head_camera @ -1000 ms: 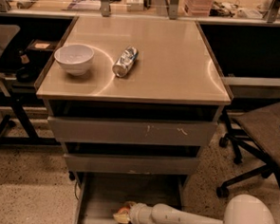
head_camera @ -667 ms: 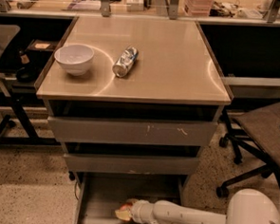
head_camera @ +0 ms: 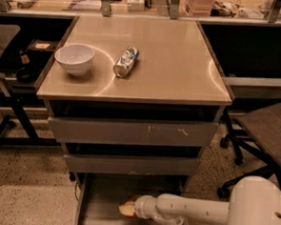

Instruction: Pick apple from bottom drawer and place on counter

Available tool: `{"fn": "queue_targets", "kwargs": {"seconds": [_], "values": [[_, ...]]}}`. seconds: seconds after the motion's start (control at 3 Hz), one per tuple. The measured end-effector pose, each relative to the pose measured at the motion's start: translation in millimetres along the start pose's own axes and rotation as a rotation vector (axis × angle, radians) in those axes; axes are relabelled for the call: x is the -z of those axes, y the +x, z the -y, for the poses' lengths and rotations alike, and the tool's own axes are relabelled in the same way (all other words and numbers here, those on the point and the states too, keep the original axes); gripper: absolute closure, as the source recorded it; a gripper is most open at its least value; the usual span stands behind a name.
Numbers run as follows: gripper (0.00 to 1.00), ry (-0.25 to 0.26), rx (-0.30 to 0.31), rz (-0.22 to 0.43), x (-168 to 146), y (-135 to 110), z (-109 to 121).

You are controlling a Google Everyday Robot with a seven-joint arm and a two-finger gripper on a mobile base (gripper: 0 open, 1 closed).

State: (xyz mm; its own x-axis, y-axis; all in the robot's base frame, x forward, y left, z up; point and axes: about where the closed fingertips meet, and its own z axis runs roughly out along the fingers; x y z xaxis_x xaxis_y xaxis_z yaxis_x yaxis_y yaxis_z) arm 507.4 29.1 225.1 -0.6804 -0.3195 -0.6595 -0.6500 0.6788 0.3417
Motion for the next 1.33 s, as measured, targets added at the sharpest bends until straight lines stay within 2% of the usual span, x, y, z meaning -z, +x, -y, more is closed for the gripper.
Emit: {"fn": "queue_targets", "kwargs": {"seconds": [0.33, 0.67, 1.0, 1.33], "values": [[1.00, 0.000, -0.015, 0.001, 16, -15, 2], [1.00, 0.008, 0.005, 0.020, 40, -37, -2], [1.00, 0.064, 0.040, 0.067, 95, -71, -17], [1.00, 0.056, 0.032, 0.065, 101, -78, -20]]}}
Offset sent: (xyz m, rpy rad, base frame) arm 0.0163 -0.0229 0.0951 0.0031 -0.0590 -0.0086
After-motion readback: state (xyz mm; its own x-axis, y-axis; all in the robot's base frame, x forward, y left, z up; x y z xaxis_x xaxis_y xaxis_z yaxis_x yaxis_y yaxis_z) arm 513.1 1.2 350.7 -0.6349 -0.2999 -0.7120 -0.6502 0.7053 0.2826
